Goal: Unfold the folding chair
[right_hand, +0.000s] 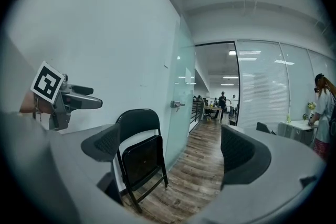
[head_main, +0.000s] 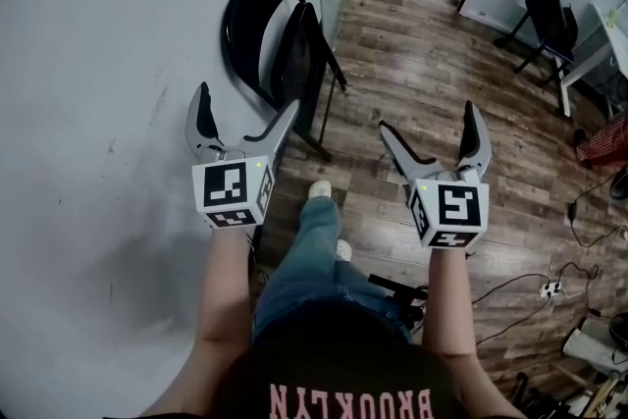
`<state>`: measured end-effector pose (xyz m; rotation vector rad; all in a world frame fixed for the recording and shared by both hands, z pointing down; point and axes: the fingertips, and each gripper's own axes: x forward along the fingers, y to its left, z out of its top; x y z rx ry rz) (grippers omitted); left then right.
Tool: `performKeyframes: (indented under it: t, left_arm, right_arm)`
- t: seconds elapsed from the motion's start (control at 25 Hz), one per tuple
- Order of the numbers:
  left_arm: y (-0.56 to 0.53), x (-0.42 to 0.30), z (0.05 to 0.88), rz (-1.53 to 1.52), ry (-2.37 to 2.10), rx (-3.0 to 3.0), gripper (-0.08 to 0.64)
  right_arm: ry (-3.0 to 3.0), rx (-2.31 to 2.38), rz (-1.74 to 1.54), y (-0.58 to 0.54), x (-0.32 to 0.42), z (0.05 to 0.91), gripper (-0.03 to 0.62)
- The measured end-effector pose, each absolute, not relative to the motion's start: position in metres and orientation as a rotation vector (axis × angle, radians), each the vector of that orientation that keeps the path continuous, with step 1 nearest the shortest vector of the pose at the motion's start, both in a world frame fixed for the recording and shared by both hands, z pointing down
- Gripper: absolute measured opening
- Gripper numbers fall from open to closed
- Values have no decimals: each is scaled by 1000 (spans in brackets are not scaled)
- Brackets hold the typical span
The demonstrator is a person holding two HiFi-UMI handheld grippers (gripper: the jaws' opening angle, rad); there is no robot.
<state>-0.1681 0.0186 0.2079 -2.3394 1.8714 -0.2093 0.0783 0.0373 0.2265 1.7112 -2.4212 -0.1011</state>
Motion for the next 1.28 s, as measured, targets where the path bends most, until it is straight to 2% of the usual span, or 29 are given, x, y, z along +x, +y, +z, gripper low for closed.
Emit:
performKeyframes:
  t: [0.4,0.84,1.28]
  left_arm:
    - [-48,-185,217,-244,1901,-2358,571]
    - [-166,-214,213,-168,1925,-2410,571]
    - [-257,-242,250,-288,1926,-2422,571]
  right_arm:
    - [-2392,1743,-52,-26,82,233,574]
    - [-2318,1757,-55,-146,73,228,574]
    - [-2314,1658,57,-259,17,268,572]
